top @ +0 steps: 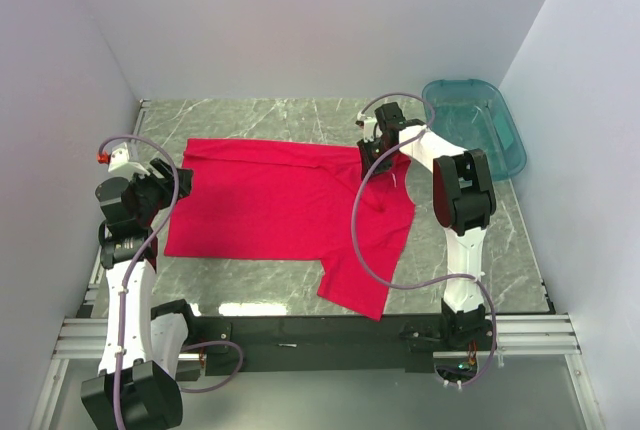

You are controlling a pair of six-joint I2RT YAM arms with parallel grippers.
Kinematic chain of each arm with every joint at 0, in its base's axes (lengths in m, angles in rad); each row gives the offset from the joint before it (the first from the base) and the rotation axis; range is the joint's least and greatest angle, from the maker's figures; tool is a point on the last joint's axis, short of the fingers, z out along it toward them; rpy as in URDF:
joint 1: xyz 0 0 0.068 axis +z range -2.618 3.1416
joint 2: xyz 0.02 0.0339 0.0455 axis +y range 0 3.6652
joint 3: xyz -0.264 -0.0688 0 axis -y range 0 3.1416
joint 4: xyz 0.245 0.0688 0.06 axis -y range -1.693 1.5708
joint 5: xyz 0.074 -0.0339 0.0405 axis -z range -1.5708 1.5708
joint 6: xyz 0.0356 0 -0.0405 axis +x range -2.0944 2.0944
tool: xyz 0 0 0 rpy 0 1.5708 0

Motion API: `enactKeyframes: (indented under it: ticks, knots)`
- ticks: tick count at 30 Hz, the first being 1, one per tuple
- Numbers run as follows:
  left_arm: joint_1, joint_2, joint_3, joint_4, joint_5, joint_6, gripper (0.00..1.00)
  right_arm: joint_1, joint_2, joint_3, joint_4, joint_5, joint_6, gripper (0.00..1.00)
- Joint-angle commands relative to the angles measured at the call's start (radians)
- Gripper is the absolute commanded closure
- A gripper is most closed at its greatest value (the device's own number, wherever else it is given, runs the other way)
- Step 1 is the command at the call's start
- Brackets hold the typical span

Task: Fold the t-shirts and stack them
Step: Fold the tshirt

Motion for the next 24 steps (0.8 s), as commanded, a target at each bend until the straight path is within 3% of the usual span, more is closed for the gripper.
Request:
enactKeyframes:
  ticks: [1,6,16,20,24]
  knots:
    - [0.001,-0.009,-0.006,0.016,0.014,0.019,0.31,-0.005,0.012,0.032,-0.002,-0.012,0.004,0.87]
    - [-0.001,-0.009,-0.006,0.013,0.014,0.02,0.31,-0.005,-0.024,0.009,0.013,-0.069,-0.007,1.0]
    - [-0.001,-0.009,-0.006,0.013,0.011,0.02,0.31,0.056,-0.145,-0.085,0.021,-0.293,-0.097,1.0]
    - [-0.001,-0.009,-0.005,0.008,0.008,0.022,0.31,0.078,-0.188,-0.108,0.059,-0.231,-0.058,1.0]
    - [0.001,-0.009,-0.006,0.013,0.012,0.02,0.31,0.022,-0.134,-0.04,0.058,-0.06,0.025,0.67]
